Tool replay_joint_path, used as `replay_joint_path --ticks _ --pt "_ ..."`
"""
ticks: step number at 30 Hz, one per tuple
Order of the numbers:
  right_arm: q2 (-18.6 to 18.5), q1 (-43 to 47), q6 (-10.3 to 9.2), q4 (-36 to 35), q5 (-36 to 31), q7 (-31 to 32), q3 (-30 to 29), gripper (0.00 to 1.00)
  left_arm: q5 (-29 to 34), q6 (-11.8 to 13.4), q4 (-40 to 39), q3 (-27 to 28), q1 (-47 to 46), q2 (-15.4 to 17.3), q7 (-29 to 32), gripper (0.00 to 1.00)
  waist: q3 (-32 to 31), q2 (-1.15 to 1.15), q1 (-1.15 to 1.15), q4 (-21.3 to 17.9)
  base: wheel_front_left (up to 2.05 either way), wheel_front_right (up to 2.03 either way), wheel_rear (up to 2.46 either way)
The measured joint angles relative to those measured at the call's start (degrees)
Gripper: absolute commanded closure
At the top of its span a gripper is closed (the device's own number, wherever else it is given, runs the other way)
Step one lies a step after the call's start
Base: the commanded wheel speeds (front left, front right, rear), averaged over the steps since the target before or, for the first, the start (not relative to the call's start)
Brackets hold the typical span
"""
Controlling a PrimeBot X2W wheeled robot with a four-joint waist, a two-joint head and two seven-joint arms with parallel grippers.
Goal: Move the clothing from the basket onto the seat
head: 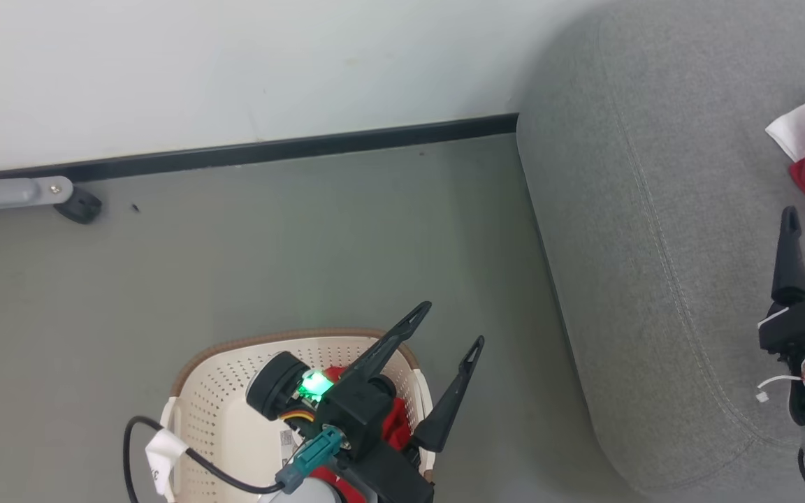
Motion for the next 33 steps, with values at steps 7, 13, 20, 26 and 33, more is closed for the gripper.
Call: replay_joint_path --ticks 7,13,20,26,33 --pt "1.4 3.6 0.02 -6.5 -2.0 0.0 2.4 0.0 -1.6 2.0 1.0 2.2 2.2 -0.1 -1.2 0.0 -2.6 0.0 0.0 2.0 0.0 0.0 0.0" --pt "3.1 7.3 0.09 -11.5 -4.1 0.0 4.7 0.0 -2.6 4.2 2.4 5.1 4.2 0.7 -2.3 0.0 -4.9 0.0 0.0 3.8 0.0 0.0 0.0" --pt "4.8 12.4 0.49 -16.1 -5.6 0.0 7.5 0.0 -3.4 6.1 3.4 8.7 7.5 1.5 -3.3 0.0 -7.9 0.0 0.0 5.3 0.0 0.0 0.0" --pt "5.4 17.5 0.51 -19.3 -7.0 0.0 9.3 0.0 -4.6 7.2 3.8 12.0 10.4 1.8 -4.1 0.0 -10.2 0.0 0.0 6.4 0.0 0.0 0.0" --pt "6.1 21.4 0.51 -21.7 -7.5 0.0 9.9 0.0 -5.6 7.6 4.6 14.5 13.2 2.1 -4.7 0.0 -12.3 0.0 0.0 6.8 0.0 0.0 0.0"
